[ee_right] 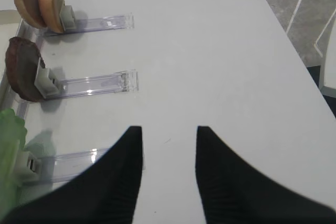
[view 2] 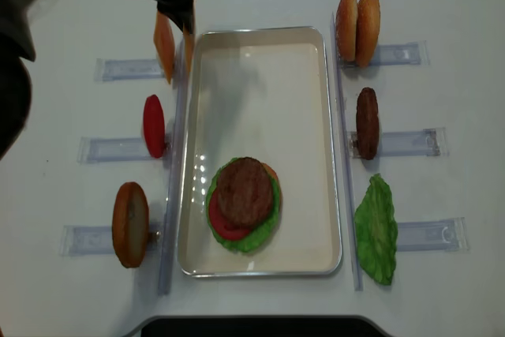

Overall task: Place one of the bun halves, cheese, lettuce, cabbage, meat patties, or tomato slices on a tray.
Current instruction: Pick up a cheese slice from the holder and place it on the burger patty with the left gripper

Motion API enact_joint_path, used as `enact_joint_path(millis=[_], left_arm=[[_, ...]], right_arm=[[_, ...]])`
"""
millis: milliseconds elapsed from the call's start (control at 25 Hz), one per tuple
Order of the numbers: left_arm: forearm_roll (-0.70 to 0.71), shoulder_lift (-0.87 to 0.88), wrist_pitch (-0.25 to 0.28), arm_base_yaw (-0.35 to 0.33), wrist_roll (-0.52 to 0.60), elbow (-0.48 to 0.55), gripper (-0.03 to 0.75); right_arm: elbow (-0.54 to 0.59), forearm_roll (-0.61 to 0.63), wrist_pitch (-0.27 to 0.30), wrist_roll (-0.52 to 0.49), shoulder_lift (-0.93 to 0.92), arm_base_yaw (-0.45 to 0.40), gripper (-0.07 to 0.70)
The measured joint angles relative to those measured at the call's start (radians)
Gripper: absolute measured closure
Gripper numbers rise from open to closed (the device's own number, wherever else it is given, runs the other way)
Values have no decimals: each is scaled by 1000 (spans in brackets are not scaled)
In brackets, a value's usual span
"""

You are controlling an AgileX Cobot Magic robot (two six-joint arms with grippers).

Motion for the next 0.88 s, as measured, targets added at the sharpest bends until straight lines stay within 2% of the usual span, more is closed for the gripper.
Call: enact_joint_path(millis=[160,560,760,880], left_arm=[[-6,-1,20,0,11,-82,687],[-50,-13,28,-2,28,-92,687],[-52,-94,28,-23,31,-6,687],[-55,-188,28,-40,31,114,687]], right_arm=[[0,0,0,0,0,0,388],[0,0,0,-1,0,0,388],[0,0,0,-1,0,0,388],[0,0,0,-1,0,0,388]])
